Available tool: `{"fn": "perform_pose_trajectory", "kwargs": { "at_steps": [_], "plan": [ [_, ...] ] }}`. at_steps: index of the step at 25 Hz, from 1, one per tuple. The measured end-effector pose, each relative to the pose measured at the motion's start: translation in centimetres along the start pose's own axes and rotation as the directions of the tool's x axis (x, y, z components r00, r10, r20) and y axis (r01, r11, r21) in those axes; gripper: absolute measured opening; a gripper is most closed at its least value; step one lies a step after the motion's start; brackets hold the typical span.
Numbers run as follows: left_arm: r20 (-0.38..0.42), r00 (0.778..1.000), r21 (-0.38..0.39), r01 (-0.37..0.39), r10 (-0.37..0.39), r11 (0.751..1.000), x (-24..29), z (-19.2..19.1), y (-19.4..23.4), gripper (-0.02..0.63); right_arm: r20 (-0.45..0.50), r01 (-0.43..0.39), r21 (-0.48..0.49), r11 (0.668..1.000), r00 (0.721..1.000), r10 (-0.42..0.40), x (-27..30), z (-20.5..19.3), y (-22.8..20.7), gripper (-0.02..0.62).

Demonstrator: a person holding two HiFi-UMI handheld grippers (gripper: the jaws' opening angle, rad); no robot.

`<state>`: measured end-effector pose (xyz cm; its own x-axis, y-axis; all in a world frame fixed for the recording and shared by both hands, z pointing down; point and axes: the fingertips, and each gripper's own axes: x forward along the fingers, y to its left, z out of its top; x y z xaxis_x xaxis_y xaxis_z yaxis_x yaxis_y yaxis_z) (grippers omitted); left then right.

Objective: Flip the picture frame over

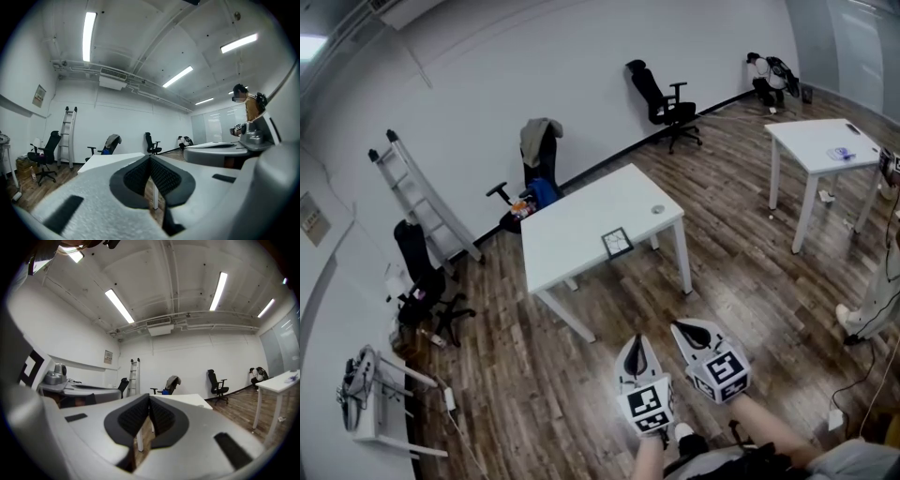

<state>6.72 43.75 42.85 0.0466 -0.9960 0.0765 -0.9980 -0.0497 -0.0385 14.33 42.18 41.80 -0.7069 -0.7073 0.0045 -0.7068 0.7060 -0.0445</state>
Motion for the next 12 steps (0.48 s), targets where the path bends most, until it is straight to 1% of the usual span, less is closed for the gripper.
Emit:
{"fn": "perform_pose_trajectory", "kwargs": {
  "at_steps": [6, 12],
  "plan": [
    [-0.011, 0.999, -0.003, 0.035, -0.035, 0.999, 3.4, -0.7, 4.2, -0.005, -0.024, 0.024, -0.003, 1.0, 0.999, -0.024, 5.2, -1.1, 0.8, 0.005],
    [-0.011, 0.998, -0.028, 0.058, -0.058, 0.998, 4.5, -1.4, 6.2, -0.005, -0.024, 0.052, -0.023, 0.998, 0.998, -0.053, 7.3, -1.1, 1.6, 0.005]
  ]
}}
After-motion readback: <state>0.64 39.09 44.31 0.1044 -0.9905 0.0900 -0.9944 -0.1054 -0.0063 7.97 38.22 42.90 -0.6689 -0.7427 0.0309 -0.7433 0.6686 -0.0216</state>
